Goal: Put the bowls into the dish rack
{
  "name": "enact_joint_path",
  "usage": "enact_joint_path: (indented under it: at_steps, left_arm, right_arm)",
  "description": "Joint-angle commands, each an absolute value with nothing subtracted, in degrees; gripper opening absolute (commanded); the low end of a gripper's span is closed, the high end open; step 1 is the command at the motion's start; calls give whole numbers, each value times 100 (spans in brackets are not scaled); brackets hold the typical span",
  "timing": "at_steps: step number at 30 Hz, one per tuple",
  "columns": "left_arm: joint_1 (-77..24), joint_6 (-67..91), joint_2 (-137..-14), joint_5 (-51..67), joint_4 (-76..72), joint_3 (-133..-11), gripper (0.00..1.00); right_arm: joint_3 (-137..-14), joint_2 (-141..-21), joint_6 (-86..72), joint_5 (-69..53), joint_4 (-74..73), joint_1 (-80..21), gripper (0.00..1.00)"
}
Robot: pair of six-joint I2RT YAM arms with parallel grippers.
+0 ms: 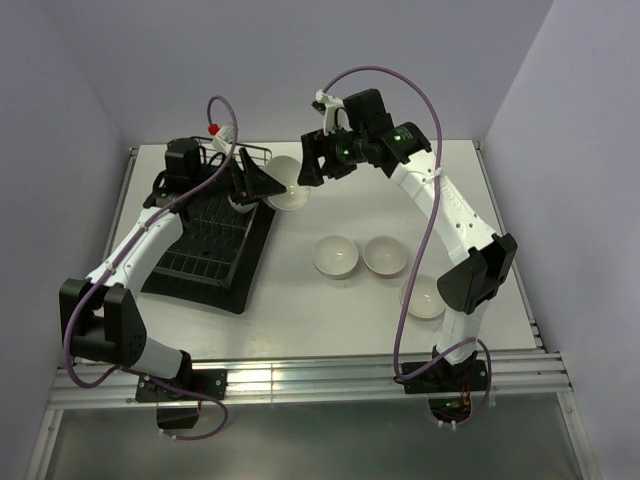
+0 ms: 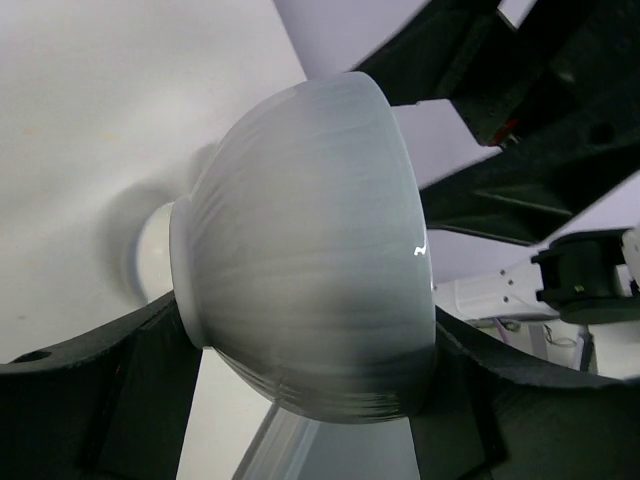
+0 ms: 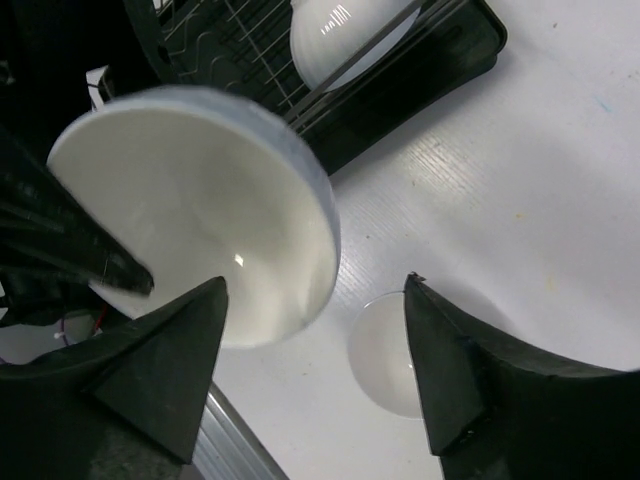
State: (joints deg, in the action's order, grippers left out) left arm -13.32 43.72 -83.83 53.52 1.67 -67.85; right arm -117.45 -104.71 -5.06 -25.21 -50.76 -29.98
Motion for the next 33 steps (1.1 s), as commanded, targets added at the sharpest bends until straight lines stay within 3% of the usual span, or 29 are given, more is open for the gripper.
enact_joint_path:
  at_steps: [1,10,14,33]
  left_arm:
    - [-985,4000,-8165,5230,333,-7206,0]
    - [245,2199,-8648,4808,1827,-8138,0]
    - [553,1215,-8964,4081,2521,-8560,0]
    - [659,-668,-9940,2909,2663,-8973,0]
  right_arm:
    - [-12023,-10169,-527,-2628,-4834,-2945,81]
    - [-11892,-10046,-448,-2681,-4913,-2777,84]
    - [-11839,-10020,-422,-2690,-4966,-2733,84]
    - [-11725,-10011,-369,-2646,-5001,-2672,84]
